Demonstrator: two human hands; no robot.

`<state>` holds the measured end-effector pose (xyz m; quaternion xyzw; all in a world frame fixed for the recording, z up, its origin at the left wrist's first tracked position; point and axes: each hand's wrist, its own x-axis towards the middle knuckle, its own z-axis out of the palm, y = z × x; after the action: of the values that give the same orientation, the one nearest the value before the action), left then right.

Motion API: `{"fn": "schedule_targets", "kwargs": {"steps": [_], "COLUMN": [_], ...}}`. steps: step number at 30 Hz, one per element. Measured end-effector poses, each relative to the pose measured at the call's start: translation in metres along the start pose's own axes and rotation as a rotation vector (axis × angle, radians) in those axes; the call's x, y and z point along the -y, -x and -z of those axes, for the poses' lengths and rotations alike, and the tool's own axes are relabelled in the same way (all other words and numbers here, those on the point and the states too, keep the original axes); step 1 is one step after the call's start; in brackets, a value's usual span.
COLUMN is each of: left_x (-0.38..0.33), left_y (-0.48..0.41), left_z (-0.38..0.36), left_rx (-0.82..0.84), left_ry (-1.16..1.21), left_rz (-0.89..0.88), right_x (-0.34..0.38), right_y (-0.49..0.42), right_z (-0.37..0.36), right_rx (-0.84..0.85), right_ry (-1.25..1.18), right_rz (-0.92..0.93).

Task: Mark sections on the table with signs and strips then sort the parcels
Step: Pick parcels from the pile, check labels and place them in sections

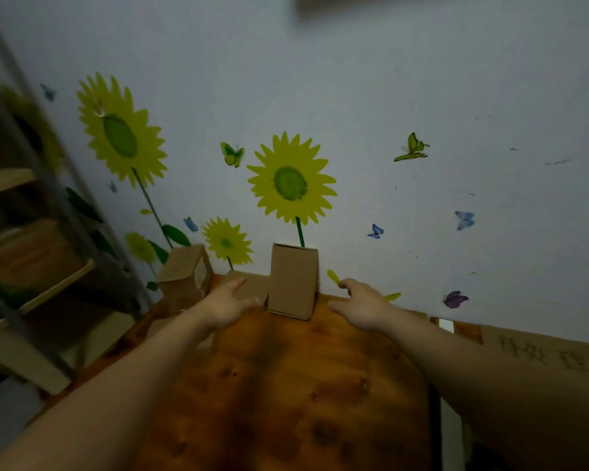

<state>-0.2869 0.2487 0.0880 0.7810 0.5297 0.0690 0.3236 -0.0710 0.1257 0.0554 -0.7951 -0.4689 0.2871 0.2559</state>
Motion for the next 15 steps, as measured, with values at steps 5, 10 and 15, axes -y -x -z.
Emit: {"fn": "schedule_targets", "kwargs": {"steps": [5,10,15], "left_x": [0.015,0.029,0.028], "left_y": [-0.116,-0.216,-0.283], "left_z": [0.012,0.011,0.001], "left_rx": [0.087,0.192,0.271], "left_ry": [-0.056,0.065,0.113], "left_rz": [-0.07,-0.08,-0.093], "right_x": [0.015,0.039,0.057], "right_y": [-0.075,-0.149,-0.205], "right_z": [-0.021,-0.045,-0.062], "right_rx": [-0.087,-0.152,-0.199], "right_ry": [-0.034,-0.129,-0.218], "right_rz": [-0.123,-0.276,-0.36]}}
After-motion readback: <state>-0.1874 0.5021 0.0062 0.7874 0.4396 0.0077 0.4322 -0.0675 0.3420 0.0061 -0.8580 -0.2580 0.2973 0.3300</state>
